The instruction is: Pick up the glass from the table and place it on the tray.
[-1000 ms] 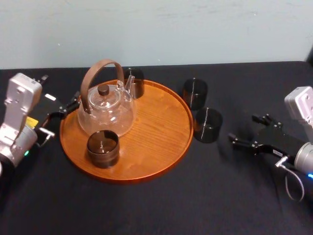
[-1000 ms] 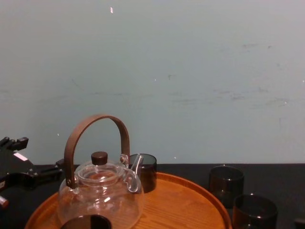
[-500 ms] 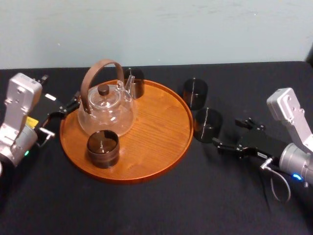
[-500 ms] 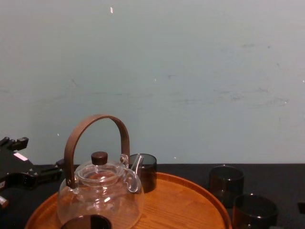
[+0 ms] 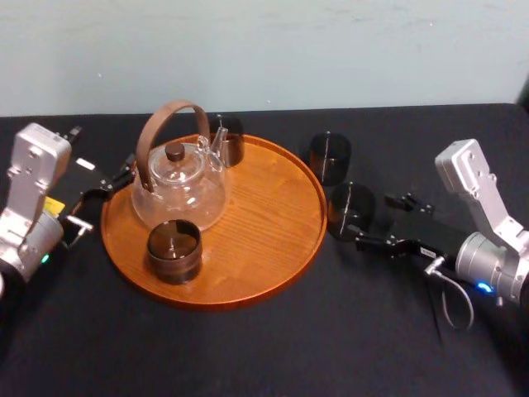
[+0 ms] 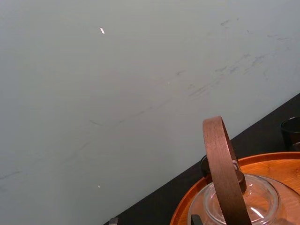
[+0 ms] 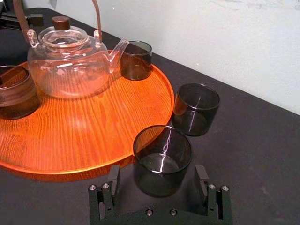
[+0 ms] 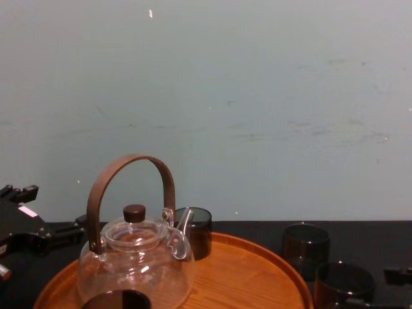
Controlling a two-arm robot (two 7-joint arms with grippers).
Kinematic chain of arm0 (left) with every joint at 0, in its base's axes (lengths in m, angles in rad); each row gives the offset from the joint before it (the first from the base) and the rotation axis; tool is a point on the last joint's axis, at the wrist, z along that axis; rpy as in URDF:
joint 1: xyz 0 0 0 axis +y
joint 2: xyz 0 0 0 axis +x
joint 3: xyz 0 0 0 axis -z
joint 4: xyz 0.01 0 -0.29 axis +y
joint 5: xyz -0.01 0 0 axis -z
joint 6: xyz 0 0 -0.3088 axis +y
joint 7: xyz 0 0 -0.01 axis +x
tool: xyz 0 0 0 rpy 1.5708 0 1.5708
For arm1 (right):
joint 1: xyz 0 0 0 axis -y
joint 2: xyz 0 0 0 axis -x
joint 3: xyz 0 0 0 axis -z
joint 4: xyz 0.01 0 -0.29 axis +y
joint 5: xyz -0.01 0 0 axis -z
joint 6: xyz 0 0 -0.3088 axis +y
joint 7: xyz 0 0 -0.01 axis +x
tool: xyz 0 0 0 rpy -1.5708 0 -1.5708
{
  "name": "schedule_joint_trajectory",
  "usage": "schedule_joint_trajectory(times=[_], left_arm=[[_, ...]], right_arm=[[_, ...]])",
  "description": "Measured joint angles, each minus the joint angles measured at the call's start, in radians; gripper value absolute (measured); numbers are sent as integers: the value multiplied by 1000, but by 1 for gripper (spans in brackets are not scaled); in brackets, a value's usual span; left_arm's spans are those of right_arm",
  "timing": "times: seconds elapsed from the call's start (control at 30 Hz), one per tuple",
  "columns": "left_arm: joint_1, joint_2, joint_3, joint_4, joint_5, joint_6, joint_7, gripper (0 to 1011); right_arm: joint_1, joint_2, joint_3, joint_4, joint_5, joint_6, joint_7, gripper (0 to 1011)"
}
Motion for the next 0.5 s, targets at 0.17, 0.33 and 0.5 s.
schedule_joint_trajectory(times=[0.17, 0.33, 0.5], left_arm=[[0, 0, 0, 0, 0, 0, 0, 1001], [0, 0, 0, 0, 0, 0, 0, 1002], [0, 0, 0, 0, 0, 0, 0, 1001]], right_arm=[[19, -19, -1, 25, -5, 7, 10, 1002], [35, -32, -4, 45, -5, 13, 21, 1003], [54, -47, -7, 70, -1, 24, 28, 1002]])
